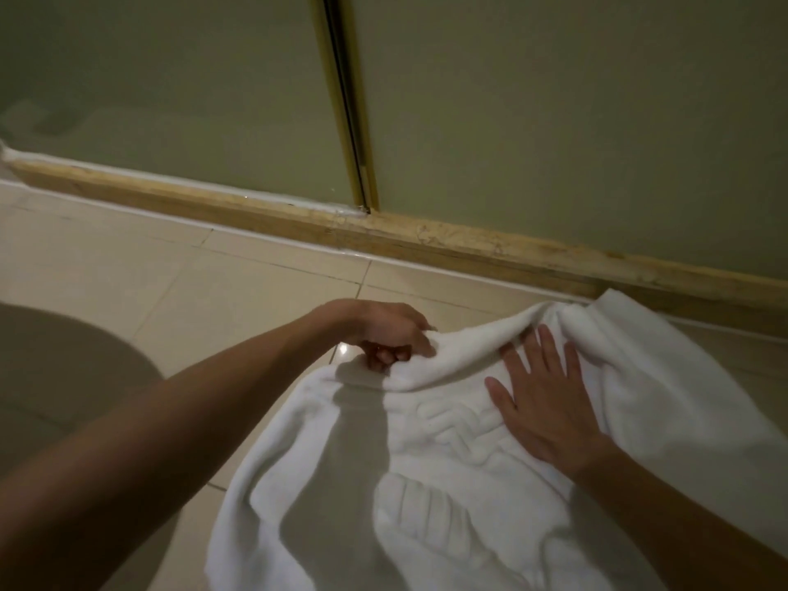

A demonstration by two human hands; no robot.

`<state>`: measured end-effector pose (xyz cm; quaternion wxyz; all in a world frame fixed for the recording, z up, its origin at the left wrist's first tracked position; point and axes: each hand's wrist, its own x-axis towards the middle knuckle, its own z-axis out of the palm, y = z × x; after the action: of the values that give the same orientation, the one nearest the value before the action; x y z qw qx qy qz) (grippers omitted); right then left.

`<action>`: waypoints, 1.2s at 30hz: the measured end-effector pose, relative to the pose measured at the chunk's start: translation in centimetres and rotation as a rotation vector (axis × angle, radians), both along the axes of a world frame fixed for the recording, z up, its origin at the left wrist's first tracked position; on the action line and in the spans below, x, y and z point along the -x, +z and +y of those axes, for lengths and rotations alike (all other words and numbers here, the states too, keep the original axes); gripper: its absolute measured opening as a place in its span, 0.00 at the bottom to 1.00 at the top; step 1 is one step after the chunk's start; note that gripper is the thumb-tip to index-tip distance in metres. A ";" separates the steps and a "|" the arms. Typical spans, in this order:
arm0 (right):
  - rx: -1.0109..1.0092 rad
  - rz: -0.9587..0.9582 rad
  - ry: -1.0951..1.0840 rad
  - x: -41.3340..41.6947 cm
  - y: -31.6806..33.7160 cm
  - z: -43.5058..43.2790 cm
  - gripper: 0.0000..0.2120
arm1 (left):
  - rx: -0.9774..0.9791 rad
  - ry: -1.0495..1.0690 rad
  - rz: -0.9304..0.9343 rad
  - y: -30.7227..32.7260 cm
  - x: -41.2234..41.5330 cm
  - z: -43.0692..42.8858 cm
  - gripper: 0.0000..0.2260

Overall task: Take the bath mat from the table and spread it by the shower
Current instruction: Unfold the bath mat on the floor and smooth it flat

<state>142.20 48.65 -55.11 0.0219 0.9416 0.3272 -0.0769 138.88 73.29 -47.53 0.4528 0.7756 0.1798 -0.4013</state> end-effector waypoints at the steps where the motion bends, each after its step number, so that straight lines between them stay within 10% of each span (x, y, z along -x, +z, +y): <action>1: 0.000 -0.001 0.001 0.0 0.0 0.0 0.32 | -0.035 -0.023 -0.004 -0.1 -0.1 -0.2 0.12; 7: -0.001 0.000 0.013 0.0 0.0 0.0 0.35 | -0.429 -0.142 -0.403 -1.2 0.3 0.0 0.16; 23: 0.055 0.009 0.005 -0.7 0.5 -2.1 0.40 | -0.166 0.045 -0.726 5.9 -0.6 1.6 0.16; 29: 0.094 0.020 -0.023 -0.9 0.5 -2.3 0.41 | -0.565 -0.260 -0.740 7.8 -1.5 3.4 0.06; 36: 0.105 0.054 -0.048 -1.0 0.5 -2.1 0.40 | -0.849 -0.362 -0.706 5.2 0.0 3.9 0.17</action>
<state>143.23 46.52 -54.58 0.0604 0.9443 0.3005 -0.1200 138.87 77.19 -42.37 0.0588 0.9945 0.0276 -0.0823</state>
